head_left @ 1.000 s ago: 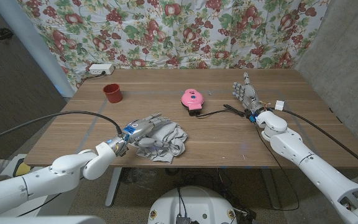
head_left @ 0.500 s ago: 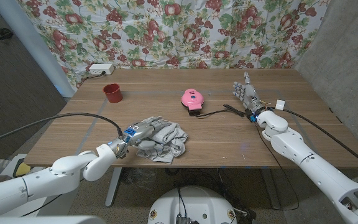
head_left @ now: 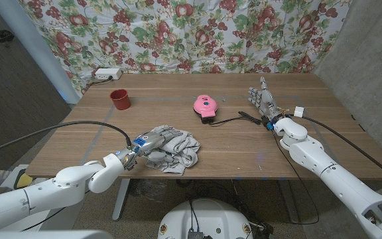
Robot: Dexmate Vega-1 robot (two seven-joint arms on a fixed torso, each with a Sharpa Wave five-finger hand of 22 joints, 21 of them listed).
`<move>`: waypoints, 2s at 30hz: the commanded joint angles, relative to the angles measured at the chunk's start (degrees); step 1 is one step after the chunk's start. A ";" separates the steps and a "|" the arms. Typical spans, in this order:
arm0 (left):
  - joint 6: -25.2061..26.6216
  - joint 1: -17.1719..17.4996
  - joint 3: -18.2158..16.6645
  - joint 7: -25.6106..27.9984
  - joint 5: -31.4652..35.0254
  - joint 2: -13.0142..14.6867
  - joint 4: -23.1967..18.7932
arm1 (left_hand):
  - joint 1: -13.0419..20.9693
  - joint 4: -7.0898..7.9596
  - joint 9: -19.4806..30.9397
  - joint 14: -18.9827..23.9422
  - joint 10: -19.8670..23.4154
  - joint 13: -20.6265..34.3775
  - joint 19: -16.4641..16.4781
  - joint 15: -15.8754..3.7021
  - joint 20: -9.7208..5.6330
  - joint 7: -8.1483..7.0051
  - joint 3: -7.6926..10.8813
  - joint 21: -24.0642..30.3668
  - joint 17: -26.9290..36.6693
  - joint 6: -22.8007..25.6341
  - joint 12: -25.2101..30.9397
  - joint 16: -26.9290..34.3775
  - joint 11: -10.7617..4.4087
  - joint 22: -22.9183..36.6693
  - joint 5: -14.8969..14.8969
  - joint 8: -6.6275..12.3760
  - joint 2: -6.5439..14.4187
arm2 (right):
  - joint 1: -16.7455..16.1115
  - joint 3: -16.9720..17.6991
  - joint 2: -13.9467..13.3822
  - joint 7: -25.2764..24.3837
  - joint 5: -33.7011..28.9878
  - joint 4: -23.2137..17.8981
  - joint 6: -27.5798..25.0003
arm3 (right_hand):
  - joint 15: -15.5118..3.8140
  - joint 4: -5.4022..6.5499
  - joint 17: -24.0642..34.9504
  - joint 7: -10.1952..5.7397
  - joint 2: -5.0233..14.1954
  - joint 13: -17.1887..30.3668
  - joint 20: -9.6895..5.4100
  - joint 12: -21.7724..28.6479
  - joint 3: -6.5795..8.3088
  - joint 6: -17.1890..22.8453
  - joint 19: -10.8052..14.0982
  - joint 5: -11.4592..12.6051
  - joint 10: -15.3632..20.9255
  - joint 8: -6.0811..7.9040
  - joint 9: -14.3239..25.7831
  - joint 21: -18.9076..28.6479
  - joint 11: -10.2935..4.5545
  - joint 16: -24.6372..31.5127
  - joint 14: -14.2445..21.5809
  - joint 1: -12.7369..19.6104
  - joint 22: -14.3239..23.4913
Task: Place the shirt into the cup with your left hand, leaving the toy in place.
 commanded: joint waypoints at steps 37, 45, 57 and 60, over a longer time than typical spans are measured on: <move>-1.53 -0.15 1.06 -1.58 0.90 0.63 1.91 | 6.71 1.48 0.83 14.88 7.89 0.66 5.29 -6.66 3.39 0.19 0.38 1.26 0.58 6.58 2.44 2.40 -0.85 0.67 0.03 2.29 -0.46 | -0.33 -0.35 0.21 -1.10 -0.52 -1.16 -0.25 | 0.12 0.02 0.22 0.07 -0.23 0.15 0.42 0.14 0.20 0.66 -0.24 -0.38 0.38 0.35 0.30 0.17 -0.09 0.34 0.05 -0.27 0.17; -1.06 -0.42 1.45 -2.22 1.63 0.02 2.09 | 11.49 0.59 1.86 17.48 12.14 1.91 6.61 -8.94 2.21 0.02 2.46 1.59 1.56 16.08 3.93 2.42 -0.89 0.91 -1.05 6.35 1.70 | 1.25 -0.68 0.40 -0.05 -0.54 0.17 -0.69 | 0.13 0.02 0.22 0.09 -0.23 0.15 0.41 0.14 0.22 0.67 -0.26 -0.38 0.37 0.35 0.30 0.16 -0.09 0.31 -0.03 -0.30 0.17; -0.81 -1.35 2.04 -4.36 1.75 -0.96 2.46 | 26.45 -0.80 4.39 21.33 13.16 5.17 10.21 -10.35 -1.78 0.19 13.02 3.38 5.35 27.69 5.46 3.24 -0.95 2.91 -8.83 12.61 6.90 | 2.08 -0.66 0.28 0.57 -0.42 0.95 -1.11 | 0.06 0.03 0.22 0.04 -0.21 0.15 0.42 0.10 0.26 0.69 -0.26 -0.39 0.29 0.34 0.30 0.17 -0.21 0.30 -0.07 -0.32 0.18; -0.81 -1.51 2.19 -4.13 1.93 -1.48 2.80 | 29.01 -0.49 6.92 24.09 14.84 6.63 12.80 -10.51 -3.10 -0.01 18.15 4.22 7.26 28.31 6.35 4.47 -0.99 4.13 -13.61 14.72 6.90 | 2.00 -0.55 0.05 0.55 -0.41 0.77 -1.22 | 0.09 0.03 0.22 0.04 -0.21 0.15 0.39 0.10 0.27 0.71 -0.26 -0.40 0.28 0.34 0.30 0.17 -0.23 0.30 -0.06 -0.33 0.18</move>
